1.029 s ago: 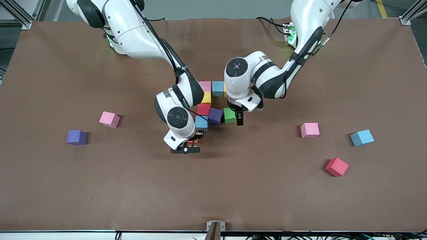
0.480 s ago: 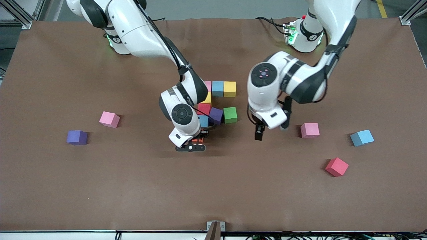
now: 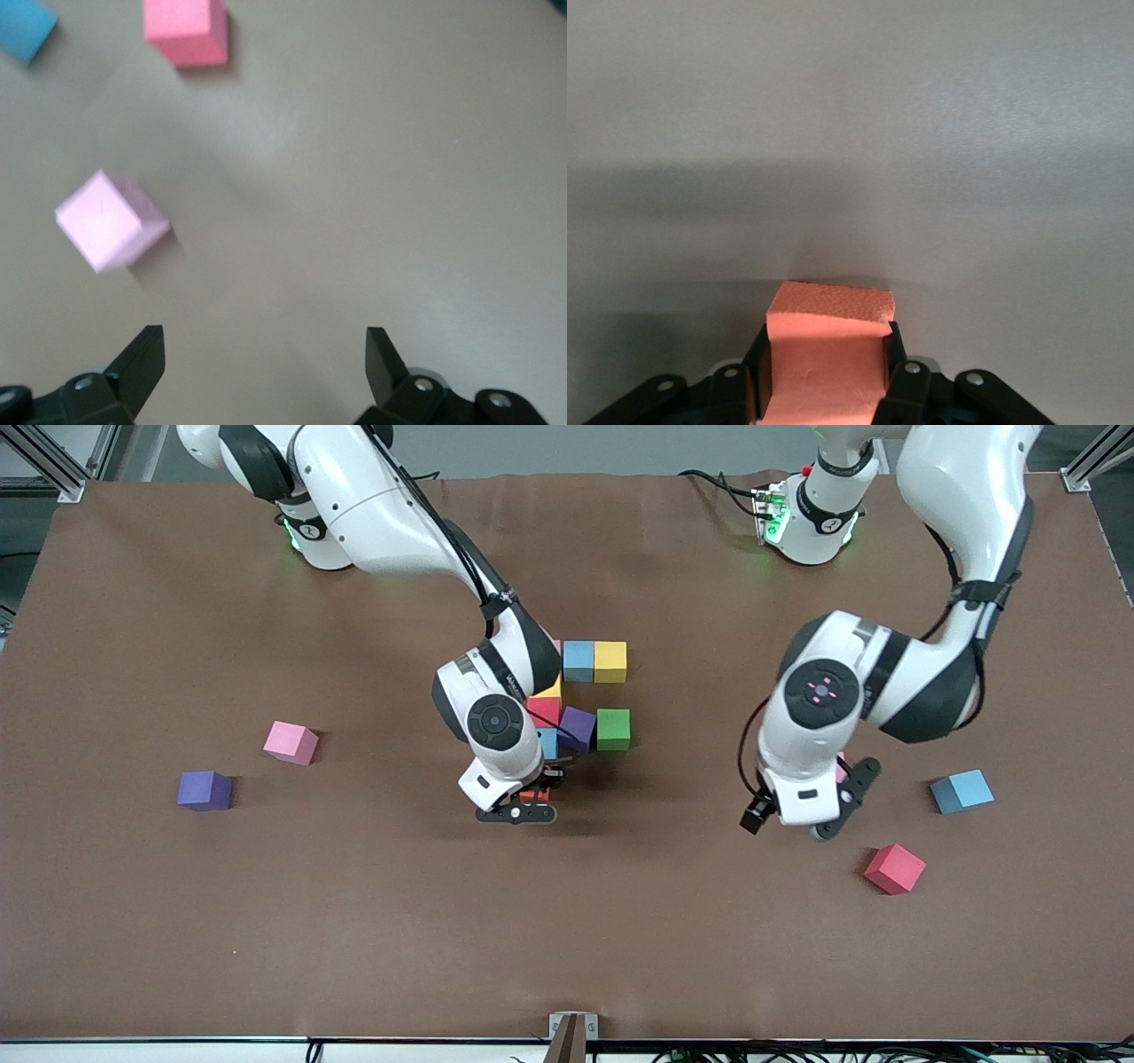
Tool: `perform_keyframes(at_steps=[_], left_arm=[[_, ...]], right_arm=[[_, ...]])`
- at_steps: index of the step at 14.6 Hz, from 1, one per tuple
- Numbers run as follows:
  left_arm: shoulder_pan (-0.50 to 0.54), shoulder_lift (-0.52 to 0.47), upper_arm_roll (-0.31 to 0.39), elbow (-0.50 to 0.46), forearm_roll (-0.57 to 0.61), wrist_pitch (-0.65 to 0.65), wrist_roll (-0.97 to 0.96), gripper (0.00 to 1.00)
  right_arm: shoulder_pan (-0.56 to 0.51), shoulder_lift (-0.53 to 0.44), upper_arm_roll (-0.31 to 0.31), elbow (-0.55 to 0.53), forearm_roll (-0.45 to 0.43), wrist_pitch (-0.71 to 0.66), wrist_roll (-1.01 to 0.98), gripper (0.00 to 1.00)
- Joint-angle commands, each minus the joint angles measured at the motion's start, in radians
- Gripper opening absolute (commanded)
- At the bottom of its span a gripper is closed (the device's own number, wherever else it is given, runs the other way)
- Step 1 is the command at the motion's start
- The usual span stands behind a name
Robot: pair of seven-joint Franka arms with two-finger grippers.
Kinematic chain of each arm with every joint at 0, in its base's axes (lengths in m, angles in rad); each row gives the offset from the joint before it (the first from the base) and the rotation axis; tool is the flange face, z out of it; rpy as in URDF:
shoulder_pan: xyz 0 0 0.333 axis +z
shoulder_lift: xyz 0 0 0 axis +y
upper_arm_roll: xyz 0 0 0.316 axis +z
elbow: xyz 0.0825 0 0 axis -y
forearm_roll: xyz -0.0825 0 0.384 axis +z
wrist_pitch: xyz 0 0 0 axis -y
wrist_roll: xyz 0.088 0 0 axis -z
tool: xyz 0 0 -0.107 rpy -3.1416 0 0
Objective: Arrange 11 blocks into digit 3
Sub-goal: 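Lower the orange cube with the right gripper while the left gripper reaches pink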
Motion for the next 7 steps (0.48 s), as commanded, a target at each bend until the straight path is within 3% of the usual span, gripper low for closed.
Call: perform_keyframes(at_steps=[1,7], left_arm=[[0.029,0.048,-0.008,0.067,0.017,-0.011,0.193,1.0],[0.083,0.085,-0.007,0.105,0.012,-0.008,0.525,1.0]], right_arm=[[0.012,0.035,-0.001,0.027,0.028,0.009,0.018,0.49],[0.012,0.035,-0.001,0.027,0.017,0.006,-0.002,0.49]])
